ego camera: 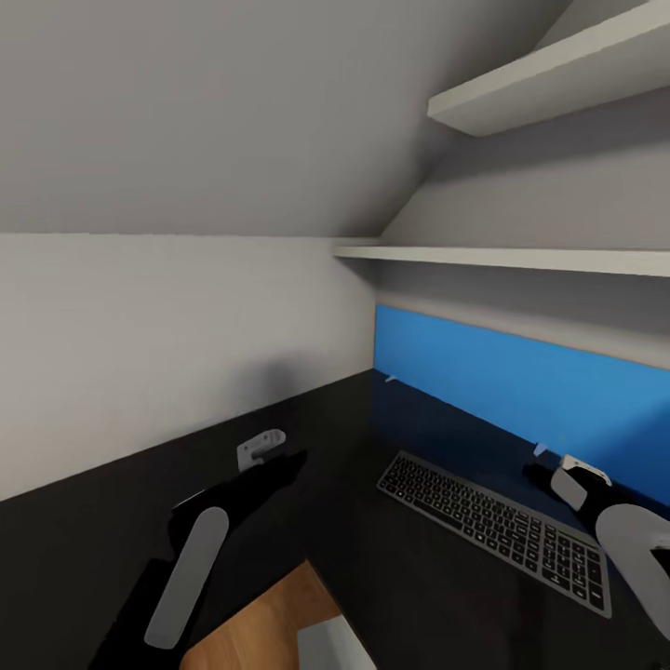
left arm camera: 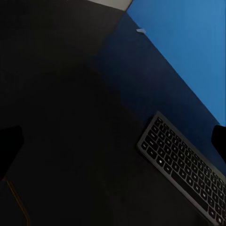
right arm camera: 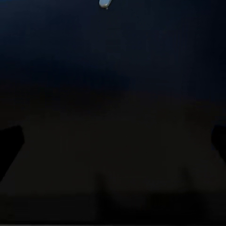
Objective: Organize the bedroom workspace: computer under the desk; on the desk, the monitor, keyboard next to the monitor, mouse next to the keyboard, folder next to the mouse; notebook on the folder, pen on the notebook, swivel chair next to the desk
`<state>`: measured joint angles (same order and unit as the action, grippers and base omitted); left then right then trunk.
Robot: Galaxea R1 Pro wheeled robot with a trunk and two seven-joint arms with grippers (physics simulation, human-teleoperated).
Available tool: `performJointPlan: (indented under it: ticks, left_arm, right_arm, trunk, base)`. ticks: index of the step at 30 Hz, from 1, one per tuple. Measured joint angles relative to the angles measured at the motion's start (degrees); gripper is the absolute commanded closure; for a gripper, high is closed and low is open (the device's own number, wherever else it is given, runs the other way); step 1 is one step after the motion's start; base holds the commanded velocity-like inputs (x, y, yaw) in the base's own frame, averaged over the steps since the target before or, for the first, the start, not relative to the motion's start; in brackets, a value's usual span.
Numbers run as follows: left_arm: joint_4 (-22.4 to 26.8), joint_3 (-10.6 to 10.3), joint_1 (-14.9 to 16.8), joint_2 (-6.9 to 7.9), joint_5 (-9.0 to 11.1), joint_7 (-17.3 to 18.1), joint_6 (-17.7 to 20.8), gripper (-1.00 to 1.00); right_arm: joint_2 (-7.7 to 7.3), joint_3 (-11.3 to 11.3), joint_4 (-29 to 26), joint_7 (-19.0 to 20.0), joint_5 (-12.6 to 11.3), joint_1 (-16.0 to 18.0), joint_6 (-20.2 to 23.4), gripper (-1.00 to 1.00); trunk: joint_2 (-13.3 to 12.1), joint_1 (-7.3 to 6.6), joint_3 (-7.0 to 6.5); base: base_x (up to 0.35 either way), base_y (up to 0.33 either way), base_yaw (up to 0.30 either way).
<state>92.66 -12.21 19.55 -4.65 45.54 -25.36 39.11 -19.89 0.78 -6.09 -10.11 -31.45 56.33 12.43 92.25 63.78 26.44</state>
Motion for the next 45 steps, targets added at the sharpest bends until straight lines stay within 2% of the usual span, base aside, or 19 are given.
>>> performJointPlan:
  ticks: [18, 34, 38, 45]
  left_arm:
    - [0.00, 0.01, 0.00, 0.00, 0.00, 0.00, 0.00, -1.00]
    - [0.00, -0.15, 0.00, 0.06, 0.08, 0.08, 0.07, -1.00]
    - [0.00, -0.16, 0.00, 0.08, 0.09, 0.09, 0.08, -1.00]
    - [-0.02, -0.32, 0.00, 0.09, 0.02, 0.09, 0.14, -1.00]
  right_arm:
    - [0.04, 0.00, 0.00, -0.08, -0.18, 0.00, 0.82, -1.00]
    - [0.04, 0.00, 0.00, -0.21, -0.17, 0.00, 0.91, -1.00]
    - [-0.01, 0.00, 0.00, -0.43, -0.13, 0.00, 4.00, -1.00]
    - [0.03, 0.07, 0.00, -0.38, -0.10, 0.00, 5.24, -1.00]
  trunk:
    - [7.22, 3.96, 3.23]
    - [7.24, 3.96, 3.24]
    - [7.24, 3.96, 3.24]
    - [7.24, 3.96, 3.24]
  base:
    - [0.000, 0.000, 0.000]
    - [0.000, 0.000, 0.000]
    - [0.000, 0.000, 0.000]
    - [0.000, 0.000, 0.000]
